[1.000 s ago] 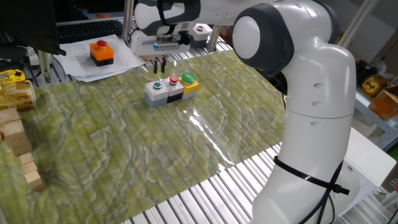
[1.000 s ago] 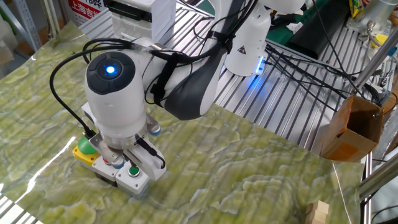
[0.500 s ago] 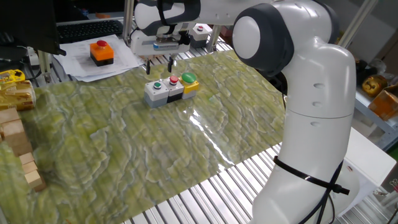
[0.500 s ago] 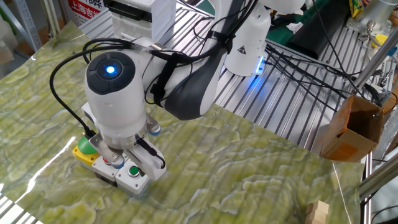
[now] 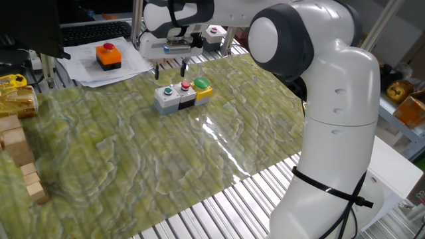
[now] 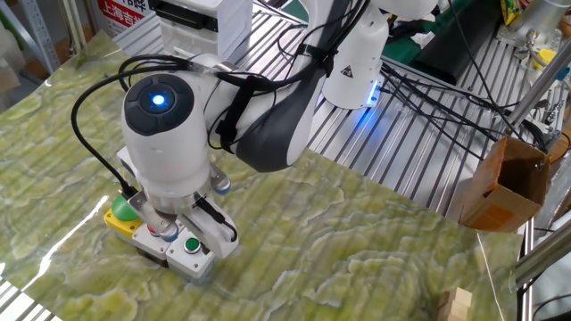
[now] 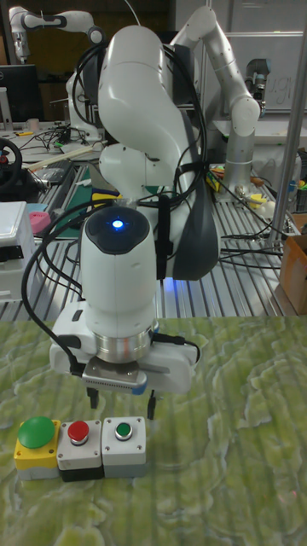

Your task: Press three buttons from left to right in sequence

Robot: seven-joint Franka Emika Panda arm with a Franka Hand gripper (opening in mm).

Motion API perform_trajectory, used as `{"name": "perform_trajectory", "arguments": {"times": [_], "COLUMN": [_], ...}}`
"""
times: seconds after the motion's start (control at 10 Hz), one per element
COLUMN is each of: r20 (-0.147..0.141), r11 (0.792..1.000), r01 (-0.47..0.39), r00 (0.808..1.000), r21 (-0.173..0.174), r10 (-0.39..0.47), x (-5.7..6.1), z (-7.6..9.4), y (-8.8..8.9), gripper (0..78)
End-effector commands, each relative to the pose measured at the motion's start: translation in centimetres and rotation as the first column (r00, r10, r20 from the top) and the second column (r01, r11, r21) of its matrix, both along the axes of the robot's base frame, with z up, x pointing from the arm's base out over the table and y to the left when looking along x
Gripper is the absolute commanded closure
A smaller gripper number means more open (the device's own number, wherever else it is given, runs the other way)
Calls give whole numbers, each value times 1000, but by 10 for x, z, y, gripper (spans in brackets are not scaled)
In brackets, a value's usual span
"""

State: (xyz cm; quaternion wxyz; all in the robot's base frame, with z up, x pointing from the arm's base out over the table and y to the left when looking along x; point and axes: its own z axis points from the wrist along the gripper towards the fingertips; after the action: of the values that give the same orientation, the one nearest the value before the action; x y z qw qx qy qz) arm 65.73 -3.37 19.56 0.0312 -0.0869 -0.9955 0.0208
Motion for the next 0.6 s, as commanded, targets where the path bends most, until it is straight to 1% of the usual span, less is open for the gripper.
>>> {"name": "perform_trajectory", "arguments": {"times": [0.1, 0.4, 0.6], "r20": [12, 16, 22], "r11": [999, 999, 999], "r01": [34, 40, 43], "r00": [999, 999, 999], "r21": [7, 7, 7], "r10": [-34, -40, -44], "x": [-7, -8, -7], "z": [-34, -39, -42], "y": [30, 34, 34], "gripper": [1, 1, 1]}}
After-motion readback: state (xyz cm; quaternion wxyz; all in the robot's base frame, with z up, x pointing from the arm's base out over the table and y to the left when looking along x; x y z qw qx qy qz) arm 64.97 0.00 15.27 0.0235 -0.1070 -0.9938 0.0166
